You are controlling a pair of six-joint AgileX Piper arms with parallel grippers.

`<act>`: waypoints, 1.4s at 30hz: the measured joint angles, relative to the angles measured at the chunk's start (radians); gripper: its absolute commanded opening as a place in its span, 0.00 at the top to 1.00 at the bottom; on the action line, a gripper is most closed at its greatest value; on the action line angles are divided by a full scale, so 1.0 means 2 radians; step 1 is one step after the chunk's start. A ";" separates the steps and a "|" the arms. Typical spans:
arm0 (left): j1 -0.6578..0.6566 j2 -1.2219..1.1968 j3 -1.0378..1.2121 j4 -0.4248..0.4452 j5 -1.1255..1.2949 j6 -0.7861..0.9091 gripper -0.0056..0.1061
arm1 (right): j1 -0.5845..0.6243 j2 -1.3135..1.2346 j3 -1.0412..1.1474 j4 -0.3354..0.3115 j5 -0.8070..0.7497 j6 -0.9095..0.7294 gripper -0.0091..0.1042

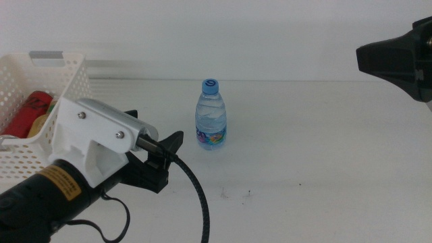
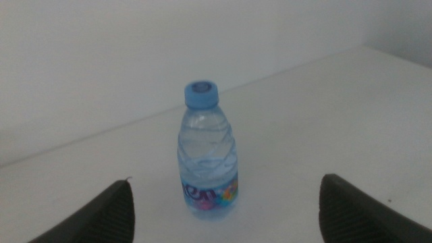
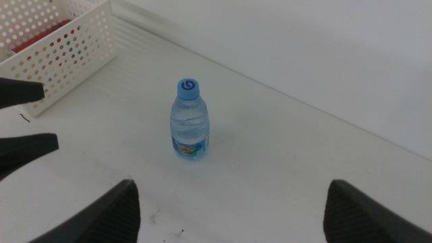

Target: Use arms to grab the bottles and put them into the dustbin to the left of the table.

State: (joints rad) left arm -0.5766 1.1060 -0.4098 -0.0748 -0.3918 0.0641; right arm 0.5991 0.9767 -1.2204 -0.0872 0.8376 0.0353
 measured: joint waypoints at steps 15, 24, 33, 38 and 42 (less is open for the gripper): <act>0.000 0.112 0.011 0.031 -0.087 -0.051 0.11 | 0.000 0.000 0.000 0.001 0.000 0.000 0.10; 0.000 0.223 0.011 0.033 -0.217 -0.062 0.11 | 0.000 0.000 0.000 0.001 0.000 0.000 0.10; 0.000 0.318 -0.025 0.013 -0.275 -0.069 0.11 | 0.000 0.000 0.000 0.001 0.000 0.000 0.10; 0.014 0.357 -0.066 0.025 -0.277 -0.073 0.11 | 0.000 0.000 0.000 0.001 0.000 0.000 0.10; 0.034 0.387 -0.101 0.059 -0.276 -0.088 0.11 | 0.000 0.000 0.000 0.001 0.000 0.000 0.10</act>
State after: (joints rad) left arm -0.5077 1.8804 -0.6126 0.0434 -0.9431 -0.1114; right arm 0.5991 0.9767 -1.2204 -0.0856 0.8376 0.0353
